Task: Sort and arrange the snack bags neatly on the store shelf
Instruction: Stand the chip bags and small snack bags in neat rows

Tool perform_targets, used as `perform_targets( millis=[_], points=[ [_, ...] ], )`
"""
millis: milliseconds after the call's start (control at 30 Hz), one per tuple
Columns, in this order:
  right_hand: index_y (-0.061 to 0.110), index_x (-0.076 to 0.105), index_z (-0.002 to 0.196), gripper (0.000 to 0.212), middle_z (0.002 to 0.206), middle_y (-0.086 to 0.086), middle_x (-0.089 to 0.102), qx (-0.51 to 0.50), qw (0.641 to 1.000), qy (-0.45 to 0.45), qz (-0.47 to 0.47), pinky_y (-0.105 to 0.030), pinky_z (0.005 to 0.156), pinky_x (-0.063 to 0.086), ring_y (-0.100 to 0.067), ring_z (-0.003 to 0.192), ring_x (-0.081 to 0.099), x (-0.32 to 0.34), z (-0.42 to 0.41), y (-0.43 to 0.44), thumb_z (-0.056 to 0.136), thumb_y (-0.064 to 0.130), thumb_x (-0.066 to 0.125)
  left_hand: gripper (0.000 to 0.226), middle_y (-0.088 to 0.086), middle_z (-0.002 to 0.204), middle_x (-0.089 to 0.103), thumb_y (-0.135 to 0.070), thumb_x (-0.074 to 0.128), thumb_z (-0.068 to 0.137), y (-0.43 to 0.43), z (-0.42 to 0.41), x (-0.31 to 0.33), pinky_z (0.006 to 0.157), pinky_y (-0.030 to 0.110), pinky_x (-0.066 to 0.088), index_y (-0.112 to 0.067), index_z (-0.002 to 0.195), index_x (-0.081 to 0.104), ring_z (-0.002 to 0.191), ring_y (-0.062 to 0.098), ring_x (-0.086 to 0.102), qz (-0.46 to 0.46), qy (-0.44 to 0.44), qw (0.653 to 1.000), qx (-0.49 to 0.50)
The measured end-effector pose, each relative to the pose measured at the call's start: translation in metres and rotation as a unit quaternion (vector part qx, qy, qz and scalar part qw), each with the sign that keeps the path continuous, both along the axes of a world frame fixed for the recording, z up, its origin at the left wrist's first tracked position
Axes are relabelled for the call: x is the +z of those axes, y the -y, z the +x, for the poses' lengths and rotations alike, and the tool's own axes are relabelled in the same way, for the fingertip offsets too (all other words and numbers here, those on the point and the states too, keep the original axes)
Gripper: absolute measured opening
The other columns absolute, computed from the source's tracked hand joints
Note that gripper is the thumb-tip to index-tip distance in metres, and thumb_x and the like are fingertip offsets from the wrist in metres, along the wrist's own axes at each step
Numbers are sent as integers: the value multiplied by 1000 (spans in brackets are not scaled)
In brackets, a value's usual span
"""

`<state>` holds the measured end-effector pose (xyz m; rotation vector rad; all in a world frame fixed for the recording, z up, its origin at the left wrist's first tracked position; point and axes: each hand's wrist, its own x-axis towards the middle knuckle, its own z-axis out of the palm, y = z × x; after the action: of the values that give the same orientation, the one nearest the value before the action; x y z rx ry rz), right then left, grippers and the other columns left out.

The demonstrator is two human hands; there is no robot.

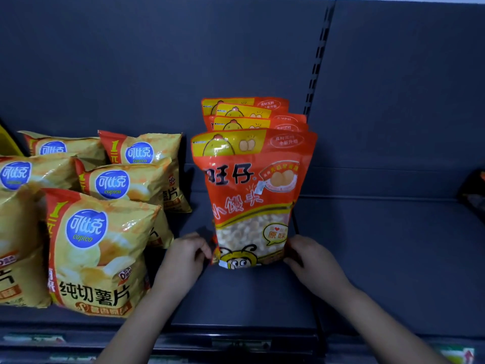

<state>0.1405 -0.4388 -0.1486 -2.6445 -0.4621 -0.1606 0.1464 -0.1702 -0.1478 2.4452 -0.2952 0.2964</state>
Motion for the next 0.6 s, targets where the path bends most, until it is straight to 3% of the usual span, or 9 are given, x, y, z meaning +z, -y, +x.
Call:
perform_targets(
  millis=[100, 167, 233, 300, 367, 433, 467, 533, 600],
  points=[
    [15, 60, 105, 20, 99, -2, 61, 10, 1000, -12, -12, -33, 75, 46, -19, 94, 54, 2, 0, 1, 85, 16, 57, 31, -12, 74, 64, 15, 59, 69, 0, -3, -6, 69, 16, 43, -14, 71, 69, 74, 7, 60, -6, -16, 1000, 0],
    [19, 61, 101, 22, 95, 1, 62, 30, 999, -30, -24, -34, 73, 48, -17, 88, 56, 1, 0, 2, 80, 22, 57, 14, -4, 88, 68, -5, 62, 76, 2, -6, -24, 76, 25, 48, -11, 87, 70, 84, 9, 61, -30, -92, 995, 0],
    [21, 63, 84, 13, 81, 4, 65, 61, 996, -19, -65, -30, 63, 49, -18, 76, 61, -2, 0, 1, 72, 24, 62, 50, 5, 117, 64, -47, 59, 81, 8, -11, -31, 96, 30, 44, -11, 115, 65, 113, 18, 57, -62, -227, 972, 10],
    [24, 55, 63, 15, 61, 8, 60, 91, 984, 11, -150, -22, 50, 38, -15, 58, 59, 1, 3, -1, 56, 19, 67, 71, 1, 141, 44, -55, 46, 84, 15, -9, -34, 112, 19, 24, -13, 141, 40, 133, 16, 38, -80, -274, 958, -35],
    [22, 58, 69, 8, 70, 5, 64, 106, 974, 18, -200, -24, 54, 38, -17, 67, 60, 11, 5, -5, 65, 16, 63, 96, -1, 136, 46, -66, 65, 57, 8, -19, -35, 113, 19, 21, -12, 134, 48, 131, 16, 40, -126, -274, 944, -136],
    [17, 62, 98, 16, 103, -4, 66, 97, 971, -23, -216, -31, 75, 41, -23, 98, 59, 17, 13, -5, 88, 20, 50, 102, 10, 127, 56, -60, 82, 31, -1, -8, -37, 107, 28, 37, -11, 116, 58, 125, 31, 50, -137, -237, 950, -150],
    [18, 61, 110, 24, 114, -5, 63, 84, 971, -79, -207, -31, 84, 41, -23, 108, 57, 20, 16, -4, 91, 25, 48, 85, 6, 122, 60, -49, 80, 43, 4, -9, -25, 101, 24, 42, -11, 115, 58, 120, 30, 54, -146, -230, 945, -179],
    [23, 60, 119, 32, 121, -1, 63, 94, 982, -114, -120, -32, 90, 46, -21, 112, 57, 24, 17, -1, 91, 35, 50, 66, -14, 97, 71, -50, 80, 64, 28, -8, -1, 80, 11, 47, -6, 110, 61, 95, 4, 65, -243, -231, 936, -111],
    [27, 57, 121, 38, 118, 4, 62, 99, 984, -127, -71, -32, 88, 47, -15, 107, 57, 23, 16, 2, 87, 44, 58, 67, -28, 97, 67, -64, 64, 73, 39, -18, 6, 73, 2, 41, -14, 117, 55, 90, -14, 60, -310, -165, 932, -87]
  ],
)
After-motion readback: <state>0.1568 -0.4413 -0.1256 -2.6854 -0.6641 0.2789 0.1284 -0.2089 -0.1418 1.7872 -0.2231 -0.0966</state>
